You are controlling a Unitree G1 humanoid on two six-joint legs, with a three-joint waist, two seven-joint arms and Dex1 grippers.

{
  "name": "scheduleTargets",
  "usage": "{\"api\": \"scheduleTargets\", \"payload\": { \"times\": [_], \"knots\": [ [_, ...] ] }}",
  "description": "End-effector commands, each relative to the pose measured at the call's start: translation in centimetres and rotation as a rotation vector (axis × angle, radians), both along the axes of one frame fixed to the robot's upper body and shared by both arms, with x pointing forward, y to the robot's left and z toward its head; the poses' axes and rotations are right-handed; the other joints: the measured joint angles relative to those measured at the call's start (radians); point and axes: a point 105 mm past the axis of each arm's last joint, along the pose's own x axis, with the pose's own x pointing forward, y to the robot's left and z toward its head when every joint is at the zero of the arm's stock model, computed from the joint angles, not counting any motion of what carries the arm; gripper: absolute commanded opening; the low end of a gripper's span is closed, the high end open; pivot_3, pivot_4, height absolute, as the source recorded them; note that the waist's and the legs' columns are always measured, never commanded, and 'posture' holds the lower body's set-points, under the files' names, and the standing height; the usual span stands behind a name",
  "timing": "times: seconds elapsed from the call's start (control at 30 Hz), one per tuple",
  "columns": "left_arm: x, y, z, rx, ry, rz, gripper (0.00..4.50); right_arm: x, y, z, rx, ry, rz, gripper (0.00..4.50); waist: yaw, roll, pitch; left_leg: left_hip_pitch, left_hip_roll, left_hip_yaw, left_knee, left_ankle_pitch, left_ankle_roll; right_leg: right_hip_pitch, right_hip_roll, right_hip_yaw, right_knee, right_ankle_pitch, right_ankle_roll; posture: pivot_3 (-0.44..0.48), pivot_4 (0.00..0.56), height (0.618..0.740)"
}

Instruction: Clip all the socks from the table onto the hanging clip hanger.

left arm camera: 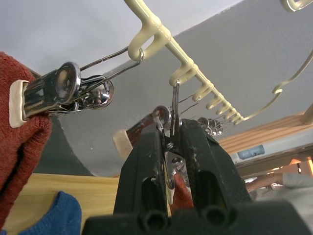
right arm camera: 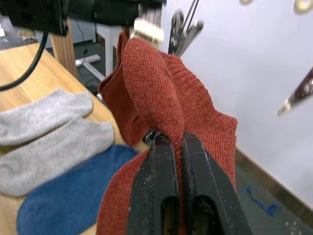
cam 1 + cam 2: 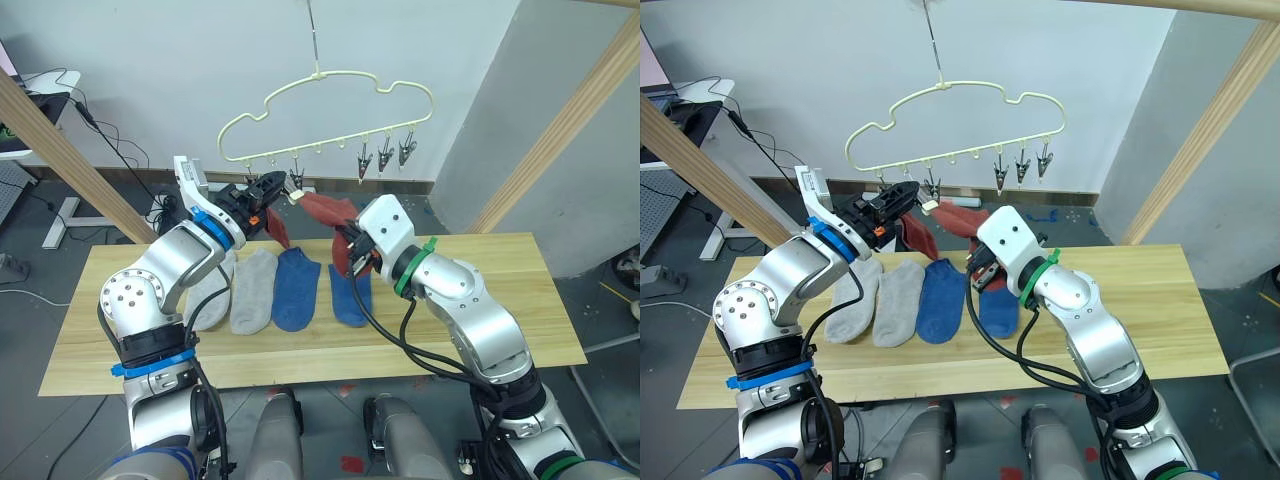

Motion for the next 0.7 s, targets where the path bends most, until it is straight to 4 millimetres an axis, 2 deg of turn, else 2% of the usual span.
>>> {"api": "scheduleTargets", "payload": {
  "times": [0.03,0.4,0.67,0.7],
  "knots": [
    [-0.1,0.0,-0.1,-0.005,-0.002,-0.011,0.23,-0.6,0.8,1.9,0.035,-0.065,0.030,0.02,0.000,0.000,0.000,0.000,0.000,0.000,0.000,0.000,0.000,0.000,0.000,0.000,0.000,0.000,0.000,0.017,0.272,0.740],
    [0.1,0.3,0.0,-0.036,-0.001,0.009,0.23,-0.6,2.4,1.5,0.035,-0.058,0.065,0.02,0.000,0.000,0.000,0.000,0.000,0.000,0.000,0.000,0.000,0.000,0.000,0.000,0.000,0.000,0.000,0.020,0.272,0.740],
    [0.1,0.6,0.1,0.021,-0.041,0.016,0.23,-0.1,2.7,1.8,0.050,-0.067,0.061,0.02,0.000,0.000,0.000,0.000,0.000,0.000,0.000,0.000,0.000,0.000,0.000,0.000,0.000,0.000,0.000,0.021,0.269,0.740],
    [0.0,0.6,0.2,0.016,-0.050,0.012,0.95,-0.1,2.7,1.8,0.053,-0.066,0.060,0.00,0.000,0.000,0.000,0.000,0.000,0.000,0.000,0.000,0.000,0.000,0.000,0.000,0.000,0.000,0.000,0.021,0.269,0.740]
  ]
}}
